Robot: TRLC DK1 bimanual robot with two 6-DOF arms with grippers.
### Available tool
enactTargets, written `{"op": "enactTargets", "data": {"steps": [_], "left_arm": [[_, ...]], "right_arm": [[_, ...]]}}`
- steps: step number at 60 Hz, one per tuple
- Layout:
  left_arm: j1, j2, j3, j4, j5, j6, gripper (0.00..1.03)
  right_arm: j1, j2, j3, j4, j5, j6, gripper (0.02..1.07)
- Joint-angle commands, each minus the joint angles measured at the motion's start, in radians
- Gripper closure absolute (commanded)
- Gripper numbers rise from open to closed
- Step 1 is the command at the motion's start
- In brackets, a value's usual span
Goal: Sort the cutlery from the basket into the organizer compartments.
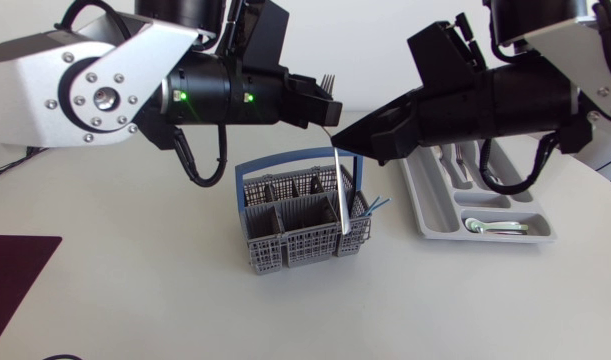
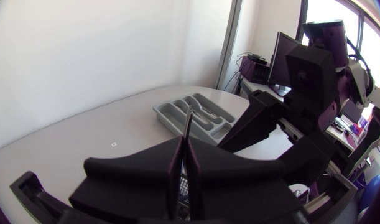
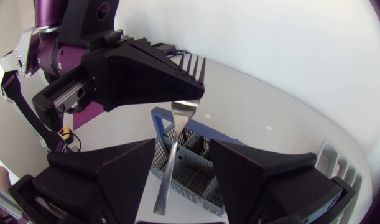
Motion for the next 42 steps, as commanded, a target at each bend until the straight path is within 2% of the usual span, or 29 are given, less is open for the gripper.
{"op": "enactTargets", "data": {"steps": [1,7,25,42], "left_arm": [[0.007,0.014,0.043,-0.002,0.018,-0.045,1.0],[0.007,0.016,0.044,-0.003,0.019,-0.049,1.0],[0.012,0.022,0.043,-0.005,0.03,-0.054,1.0],[0.016,0.026,0.035,-0.003,0.03,-0.057,1.0]], "right_arm": [[0.019,0.041,0.032,-0.007,0.011,0.03,0.45],[0.028,0.067,0.046,-0.01,0.027,0.031,0.46],[0.057,0.088,0.052,-0.015,0.053,0.034,0.64],[0.082,0.087,0.045,-0.012,0.091,0.034,0.88]]}}
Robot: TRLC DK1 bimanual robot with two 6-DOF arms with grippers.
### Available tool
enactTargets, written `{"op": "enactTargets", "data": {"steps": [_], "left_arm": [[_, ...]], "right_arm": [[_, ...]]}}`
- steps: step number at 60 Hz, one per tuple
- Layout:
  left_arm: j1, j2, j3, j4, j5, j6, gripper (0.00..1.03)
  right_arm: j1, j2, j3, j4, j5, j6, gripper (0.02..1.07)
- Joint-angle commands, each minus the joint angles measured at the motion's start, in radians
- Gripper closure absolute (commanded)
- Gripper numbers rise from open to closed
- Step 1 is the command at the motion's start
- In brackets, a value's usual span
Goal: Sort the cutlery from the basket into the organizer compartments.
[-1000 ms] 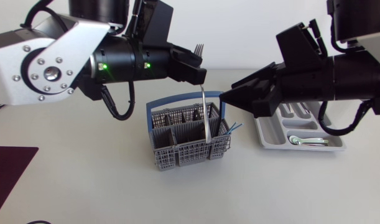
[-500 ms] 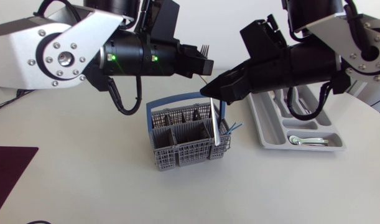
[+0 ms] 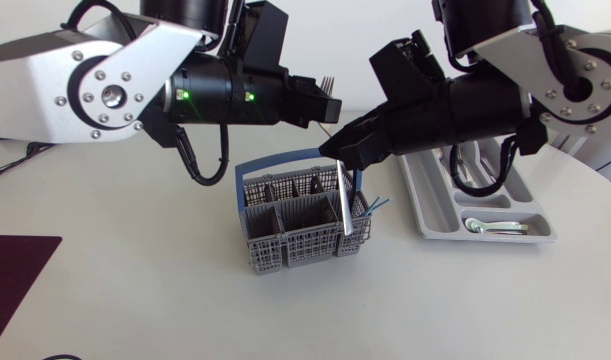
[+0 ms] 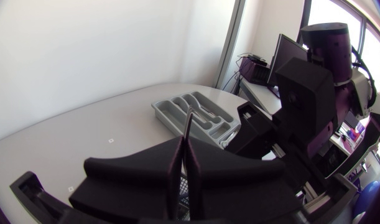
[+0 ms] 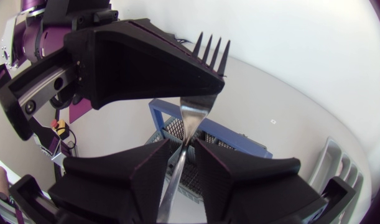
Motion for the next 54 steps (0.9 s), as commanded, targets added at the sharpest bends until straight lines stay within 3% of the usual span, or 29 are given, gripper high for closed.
{"op": "enactTargets", "data": {"steps": [1,8,30,33,38,43,46,54], "left_arm": [[0.006,0.011,0.027,0.004,0.01,-0.028,1.0],[0.006,0.011,0.027,0.004,0.01,-0.028,1.0],[0.006,0.004,0.03,0.019,0.01,-0.03,0.96],[0.006,0.002,0.033,0.019,0.01,-0.031,0.88],[0.009,-0.001,0.039,0.019,0.01,-0.031,0.66],[0.01,-0.01,0.061,0.018,0.01,-0.026,0.29],[0.01,-0.021,0.067,0.019,0.01,-0.023,0.19],[0.017,-0.058,0.068,0.041,0.01,-0.022,0.05]], "right_arm": [[0.012,0.01,0.014,-0.006,0.013,0.025,0.89],[0.012,0.01,0.013,-0.007,0.015,0.025,1.0],[0.012,-0.004,-0.007,-0.02,0.007,0.018,1.01],[0.012,-0.004,-0.007,-0.021,0.007,0.018,1.01],[0.012,-0.004,-0.007,-0.029,0.002,0.018,1.01],[0.012,-0.005,-0.009,-0.037,0.002,0.017,1.01],[0.011,-0.007,-0.013,-0.038,0.002,0.015,1.01],[-0.003,-0.018,-0.022,-0.05,-0.001,0.011,1.01]]}}
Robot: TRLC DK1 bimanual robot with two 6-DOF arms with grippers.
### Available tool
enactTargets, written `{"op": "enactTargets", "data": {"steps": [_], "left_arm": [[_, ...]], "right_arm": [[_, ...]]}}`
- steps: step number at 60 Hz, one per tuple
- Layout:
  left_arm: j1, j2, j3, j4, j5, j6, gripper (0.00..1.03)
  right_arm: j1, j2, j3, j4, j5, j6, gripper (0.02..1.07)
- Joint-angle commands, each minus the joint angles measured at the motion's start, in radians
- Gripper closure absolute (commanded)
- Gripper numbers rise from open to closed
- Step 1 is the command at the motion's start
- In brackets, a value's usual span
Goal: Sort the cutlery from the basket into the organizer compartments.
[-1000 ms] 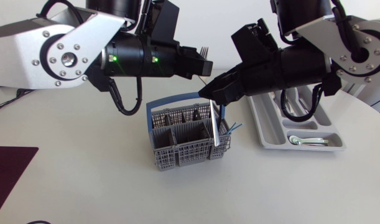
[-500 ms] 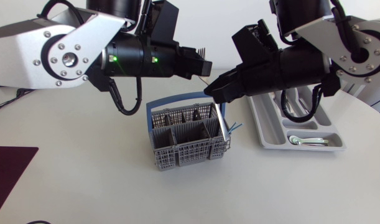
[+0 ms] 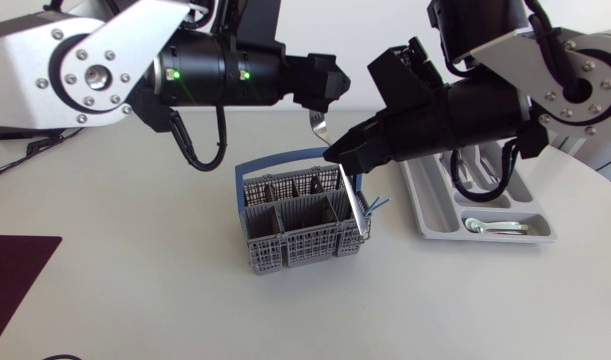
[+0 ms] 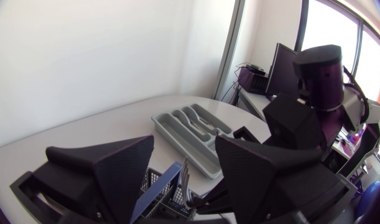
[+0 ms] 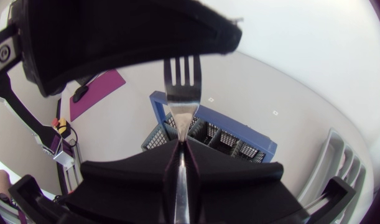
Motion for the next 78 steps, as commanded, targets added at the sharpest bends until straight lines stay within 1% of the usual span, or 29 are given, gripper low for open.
{"op": "enactTargets", "data": {"steps": [1,14,20,29,35,39,42,49,55,60,65,72,74,78], "left_arm": [[0.012,-0.048,0.03,0.025,0.01,-0.018,0.05],[0.058,-0.139,0.012,0.087,0.01,-0.032,0.05],[0.085,-0.167,0.022,0.088,0.007,-0.032,0.05],[0.122,-0.18,0.042,0.041,0.0,-0.015,0.05],[0.127,-0.182,0.044,-0.024,-0.008,0.04,0.05],[0.125,-0.182,0.016,-0.041,-0.01,0.079,0.05],[0.114,-0.168,-0.007,-0.084,-0.017,0.134,0.05],[0.085,-0.154,-0.077,-0.085,-0.022,0.206,0.05],[0.056,-0.134,-0.111,-0.08,-0.03,0.241,0.05],[0.033,-0.102,-0.123,-0.08,-0.04,0.27,0.05],[0.002,-0.068,-0.131,-0.08,-0.046,0.298,0.05],[-0.041,-0.015,-0.146,-0.068,-0.071,0.329,0.05],[-0.048,-0.002,-0.151,-0.065,-0.072,0.336,0.05],[-0.068,0.025,-0.16,-0.054,-0.076,0.353,0.05]], "right_arm": [[-0.012,-0.019,-0.023,-0.013,-0.008,-0.011,1.01],[-0.051,-0.056,-0.043,-0.039,-0.011,-0.026,1.01],[-0.099,-0.073,-0.041,-0.054,-0.021,-0.035,1.01],[-0.231,-0.078,-0.012,-0.082,-0.034,-0.07,1.01],[-0.354,-0.067,0.014,-0.105,-0.067,-0.101,1.01],[-0.436,-0.05,0.034,-0.12,-0.094,-0.124,1.01],[-0.507,-0.032,0.051,-0.125,-0.103,-0.147,1.01],[-0.63,0.039,0.08,-0.122,-0.119,-0.185,1.01],[-0.708,0.122,0.104,-0.097,-0.117,-0.21,1.01],[-0.752,0.185,0.118,-0.053,-0.096,-0.213,1.01],[-0.789,0.263,0.157,-0.039,-0.085,-0.222,1.01],[-0.837,0.38,0.238,-0.026,-0.065,-0.231,1.01],[-0.843,0.41,0.259,-0.02,-0.045,-0.236,1.01],[-0.86,0.482,0.318,-0.014,-0.036,-0.236,1.01]]}}
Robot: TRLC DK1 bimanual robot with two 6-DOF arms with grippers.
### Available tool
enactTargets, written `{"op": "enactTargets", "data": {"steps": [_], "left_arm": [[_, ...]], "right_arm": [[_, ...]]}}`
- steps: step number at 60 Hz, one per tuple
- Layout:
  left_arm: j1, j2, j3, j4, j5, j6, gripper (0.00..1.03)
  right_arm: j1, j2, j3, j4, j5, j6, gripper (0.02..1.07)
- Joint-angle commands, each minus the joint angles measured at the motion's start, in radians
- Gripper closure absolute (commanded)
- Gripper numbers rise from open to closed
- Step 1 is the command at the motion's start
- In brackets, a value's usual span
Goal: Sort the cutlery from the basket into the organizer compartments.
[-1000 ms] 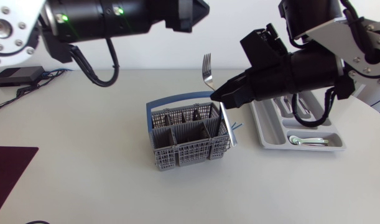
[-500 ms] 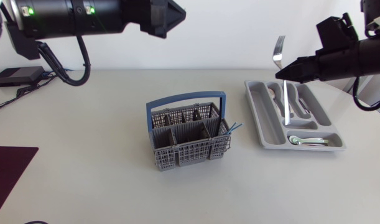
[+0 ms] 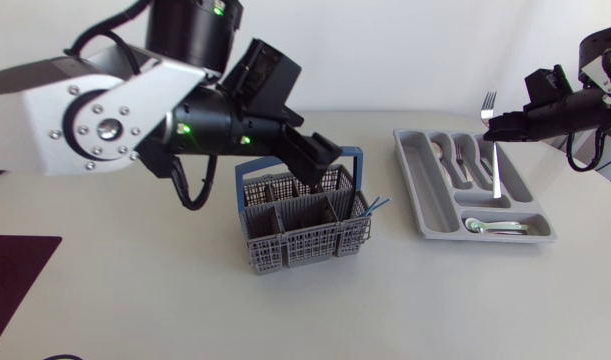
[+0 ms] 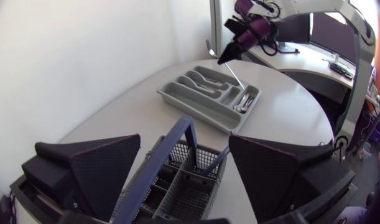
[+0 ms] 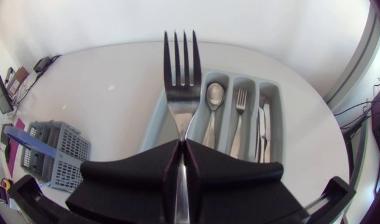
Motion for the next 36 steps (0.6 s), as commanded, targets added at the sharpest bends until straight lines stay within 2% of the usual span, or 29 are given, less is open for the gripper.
{"op": "enactTargets", "data": {"steps": [1,23,36], "left_arm": [[-0.028,0.045,-0.035,0.019,-0.011,0.042,0.05],[-0.073,0.142,-0.069,0.091,-0.031,0.124,0.05],[-0.071,0.156,-0.098,0.128,-0.033,0.157,0.05]], "right_arm": [[-0.024,0.088,0.087,0.016,0.014,-0.018,1.01],[-0.035,0.455,0.469,-0.039,0.088,0.008,1.01],[-0.015,0.577,0.606,-0.079,0.117,0.031,1.01]]}}
